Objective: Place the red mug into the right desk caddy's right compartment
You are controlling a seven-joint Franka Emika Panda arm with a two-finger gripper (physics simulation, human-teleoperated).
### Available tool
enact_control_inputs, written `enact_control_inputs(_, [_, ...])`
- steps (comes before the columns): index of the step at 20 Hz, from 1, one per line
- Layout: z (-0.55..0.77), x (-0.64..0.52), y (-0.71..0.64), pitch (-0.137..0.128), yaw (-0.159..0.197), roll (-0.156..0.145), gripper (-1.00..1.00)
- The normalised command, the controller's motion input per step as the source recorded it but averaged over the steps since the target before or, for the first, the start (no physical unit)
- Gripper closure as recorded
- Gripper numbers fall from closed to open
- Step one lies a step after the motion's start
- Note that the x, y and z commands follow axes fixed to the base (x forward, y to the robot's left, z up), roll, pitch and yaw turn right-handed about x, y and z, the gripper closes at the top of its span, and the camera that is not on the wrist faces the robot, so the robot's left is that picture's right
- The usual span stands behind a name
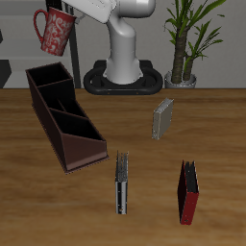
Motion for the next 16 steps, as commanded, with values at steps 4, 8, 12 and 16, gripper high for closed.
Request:
enact_control_inputs(4, [-0.09, -0.42, 0.13, -0.011, 0.037, 0.029, 1.0])
enact_control_inputs(8, [-0.09, -0.24, -0.04, -0.009, 0.016, -0.037, 1.0])
enact_control_inputs(12, [-0.16, -0.25, -0.08, -0.002, 0.011, -0.006, 1.0])
enact_control_inputs(16, [-0.17, -0.2, -0.13, 0.015, -0.017, -0.032, 1.0])
